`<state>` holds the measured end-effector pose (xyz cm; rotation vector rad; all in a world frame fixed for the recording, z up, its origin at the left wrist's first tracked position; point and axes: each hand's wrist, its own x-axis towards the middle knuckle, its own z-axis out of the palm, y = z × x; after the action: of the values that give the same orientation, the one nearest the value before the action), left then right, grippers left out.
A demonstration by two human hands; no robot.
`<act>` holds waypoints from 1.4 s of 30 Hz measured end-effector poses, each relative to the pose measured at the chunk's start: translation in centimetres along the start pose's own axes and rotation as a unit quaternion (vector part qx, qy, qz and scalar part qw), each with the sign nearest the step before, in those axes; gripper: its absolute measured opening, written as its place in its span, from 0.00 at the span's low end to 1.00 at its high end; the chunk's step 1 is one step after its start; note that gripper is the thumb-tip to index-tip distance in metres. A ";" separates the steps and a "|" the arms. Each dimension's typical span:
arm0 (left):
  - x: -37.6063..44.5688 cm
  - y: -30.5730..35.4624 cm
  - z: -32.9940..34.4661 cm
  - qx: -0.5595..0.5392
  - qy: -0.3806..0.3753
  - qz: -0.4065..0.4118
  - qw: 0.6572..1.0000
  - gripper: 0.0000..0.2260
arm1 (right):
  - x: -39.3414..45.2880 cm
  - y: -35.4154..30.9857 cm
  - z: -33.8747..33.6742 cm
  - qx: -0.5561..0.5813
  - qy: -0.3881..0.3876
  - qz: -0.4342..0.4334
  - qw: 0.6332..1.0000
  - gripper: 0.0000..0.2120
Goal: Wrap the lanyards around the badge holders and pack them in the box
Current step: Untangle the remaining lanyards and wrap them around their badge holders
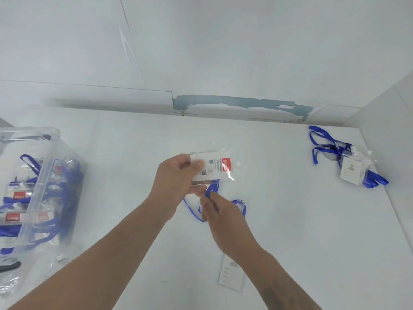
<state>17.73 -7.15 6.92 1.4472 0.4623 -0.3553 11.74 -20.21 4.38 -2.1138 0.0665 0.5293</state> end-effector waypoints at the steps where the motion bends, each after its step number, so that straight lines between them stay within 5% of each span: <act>1: 0.1 -0.2 0.0 0.057 0.011 0.027 0.998 0.06 | -0.1 -0.5 -0.2 -0.075 -0.013 -0.012 0.997 0.14; 4: 0.1 -0.6 -0.8 0.178 0.002 0.084 0.980 0.09 | -0.1 -2.8 -2.2 -0.286 -0.012 -0.052 0.957 0.15; 9: -0.9 0.0 -2.1 0.252 -0.083 0.067 0.962 0.09 | 1.4 -5.1 -7.6 -0.297 -0.025 -0.092 0.950 0.09; 15: -2.1 1.2 -3.0 0.147 -0.173 -0.025 0.974 0.06 | 3.7 -3.0 -8.9 0.085 -0.015 -0.045 0.995 0.02; 17: -2.4 1.4 -3.2 0.081 -0.184 -0.045 0.979 0.06 | 3.8 -1.9 -7.7 0.286 -0.021 0.012 0.958 0.03; 19: -2.5 1.4 -3.1 0.011 -0.182 -0.067 0.981 0.07 | 3.8 -0.8 -6.3 0.470 -0.046 0.067 0.879 0.06; 22: -2.0 1.5 -2.9 -0.113 -0.131 -0.086 0.981 0.09 | 3.2 0.1 -3.7 0.561 -0.062 0.100 0.819 0.09; 25: -1.2 1.3 -2.5 -0.098 -0.059 -0.064 0.991 0.07 | 1.9 -0.4 -1.3 0.427 -0.019 0.115 0.897 0.15; 28: -0.7 0.7 -2.5 0.017 0.033 -0.021 0.999 0.05 | -0.2 -1.1 -0.2 0.189 0.004 0.030 0.981 0.14; 32: -0.4 0.1 -2.8 0.165 0.055 0.045 0.984 0.09 | -1.6 -2.1 -1.7 -0.034 -0.004 -0.075 0.997 0.08; 36: -0.9 -0.5 -3.5 0.270 -0.010 0.055 0.961 0.11 | -0.5 -3.5 -4.8 -0.213 0.005 -0.146 0.966 0.10; 38: -1.2 -0.2 -3.4 0.275 -0.069 0.031 0.958 0.10 | 0.5 -3.9 -6.6 -0.210 -0.011 -0.142 0.967 0.09; 42: -1.5 1.0 -3.5 0.223 -0.155 -0.020 0.962 0.09 | 2.7 -2.9 -8.6 0.015 -0.047 -0.057 0.997 0.04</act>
<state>16.63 -3.64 8.29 1.7791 0.1578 -0.7426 17.81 -25.06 9.70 -2.0465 -0.0990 0.5544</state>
